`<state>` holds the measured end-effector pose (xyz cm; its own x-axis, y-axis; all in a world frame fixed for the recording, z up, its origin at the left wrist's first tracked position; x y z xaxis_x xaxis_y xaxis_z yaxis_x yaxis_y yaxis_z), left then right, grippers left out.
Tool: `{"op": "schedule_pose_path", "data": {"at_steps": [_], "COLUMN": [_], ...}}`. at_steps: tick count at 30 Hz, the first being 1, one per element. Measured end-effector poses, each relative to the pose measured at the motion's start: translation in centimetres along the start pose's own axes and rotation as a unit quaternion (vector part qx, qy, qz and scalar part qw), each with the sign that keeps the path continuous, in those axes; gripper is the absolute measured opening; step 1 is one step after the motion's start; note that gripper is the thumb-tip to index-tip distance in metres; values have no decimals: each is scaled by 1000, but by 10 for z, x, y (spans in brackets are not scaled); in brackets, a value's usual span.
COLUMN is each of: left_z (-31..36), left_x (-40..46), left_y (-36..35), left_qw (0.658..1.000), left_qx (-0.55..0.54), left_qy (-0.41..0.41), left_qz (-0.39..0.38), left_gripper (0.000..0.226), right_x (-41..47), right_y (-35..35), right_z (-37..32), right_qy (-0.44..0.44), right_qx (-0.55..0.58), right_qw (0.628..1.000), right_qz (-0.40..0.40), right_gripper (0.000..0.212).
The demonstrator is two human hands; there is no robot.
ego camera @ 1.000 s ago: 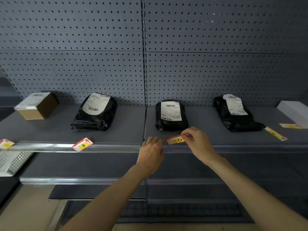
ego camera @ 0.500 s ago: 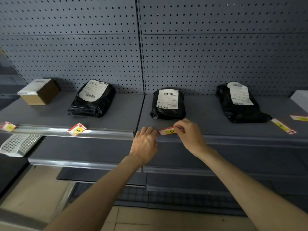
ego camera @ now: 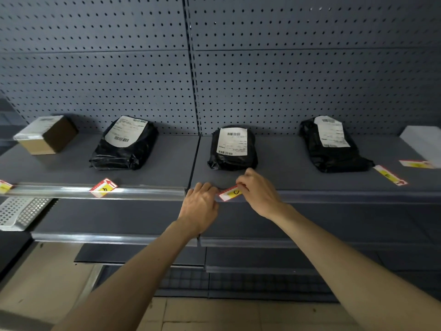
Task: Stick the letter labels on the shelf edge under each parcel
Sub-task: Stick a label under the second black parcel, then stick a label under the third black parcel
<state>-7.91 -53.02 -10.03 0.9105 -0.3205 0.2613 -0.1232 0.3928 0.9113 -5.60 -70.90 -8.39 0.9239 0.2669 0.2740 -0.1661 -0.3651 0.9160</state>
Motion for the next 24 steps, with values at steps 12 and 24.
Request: {"op": "schedule_pose_path", "data": {"at_steps": [12, 24], "left_z": [51, 240], "left_x": [51, 156], "left_y": [34, -54], "left_qw": [998, 984], "left_qx": [-21, -44], "left_qy": [-55, -172], "left_qz": [32, -23], "left_gripper": [18, 25], "right_x": [-46, -119], "right_y": [86, 177], "right_z": [73, 268], "right_qy": [-96, -217], "right_qx": [-73, -117], "right_qw": [992, 967], "right_qz": [40, 65], "right_gripper": [19, 16]}}
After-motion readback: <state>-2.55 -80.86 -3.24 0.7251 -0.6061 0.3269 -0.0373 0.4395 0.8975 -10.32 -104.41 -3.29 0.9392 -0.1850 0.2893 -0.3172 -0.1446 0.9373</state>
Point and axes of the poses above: each hand's wrist, its own x-axis towards the middle knuckle, its own y-axis out of the back of the hand, z = x × y, the point moved 1 cm from there along x, towards the middle knuckle, and after that the axes turned 6 degrees about -x, right-handed, at the moved point
